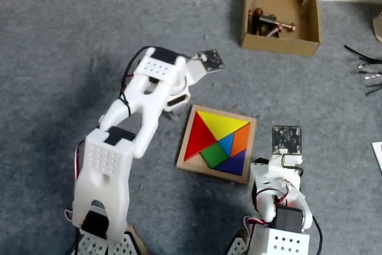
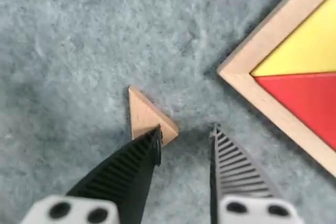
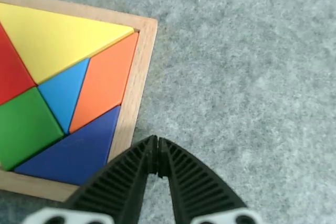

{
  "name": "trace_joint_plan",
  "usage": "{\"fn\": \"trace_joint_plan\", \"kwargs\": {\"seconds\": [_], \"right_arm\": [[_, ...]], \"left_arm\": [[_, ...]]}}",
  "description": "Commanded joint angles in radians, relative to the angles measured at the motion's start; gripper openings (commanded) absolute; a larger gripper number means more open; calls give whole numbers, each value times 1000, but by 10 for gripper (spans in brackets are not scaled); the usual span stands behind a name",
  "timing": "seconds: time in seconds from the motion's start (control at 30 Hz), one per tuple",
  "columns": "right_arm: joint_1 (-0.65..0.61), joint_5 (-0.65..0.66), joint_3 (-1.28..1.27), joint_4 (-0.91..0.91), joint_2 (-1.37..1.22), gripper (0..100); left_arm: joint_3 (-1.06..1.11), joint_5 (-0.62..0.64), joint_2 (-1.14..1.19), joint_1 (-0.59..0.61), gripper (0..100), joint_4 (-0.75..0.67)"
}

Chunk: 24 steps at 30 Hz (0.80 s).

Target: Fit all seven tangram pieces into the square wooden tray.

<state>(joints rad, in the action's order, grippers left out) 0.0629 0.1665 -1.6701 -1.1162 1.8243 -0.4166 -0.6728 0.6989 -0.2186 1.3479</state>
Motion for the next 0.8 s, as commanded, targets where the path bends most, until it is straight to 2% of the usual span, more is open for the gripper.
{"fn": "trace_joint_plan", "kwargs": {"seconds": [0.0, 0.2, 0.3, 0.37, 0.5, 0.63, 0.77], "right_arm": [[12, 11, -105, -4, 12, 11], [12, 11, -105, -4, 12, 11], [12, 11, -105, -4, 12, 11], [12, 11, -105, -4, 12, 11], [12, 11, -105, -4, 12, 11], [12, 11, -105, -4, 12, 11], [12, 11, -105, -4, 12, 11]], "left_arm": [[-114, 0, 2, 24, 155, 61], [-189, -23, -4, 10, 162, 176], [-226, -80, -5, -39, 229, 304], [-245, -87, 1, -58, 268, 338], [-248, -130, 2, -58, 268, 282], [-245, -129, 5, -27, 270, 167], [-251, -133, 51, 5, 270, 126]]}}
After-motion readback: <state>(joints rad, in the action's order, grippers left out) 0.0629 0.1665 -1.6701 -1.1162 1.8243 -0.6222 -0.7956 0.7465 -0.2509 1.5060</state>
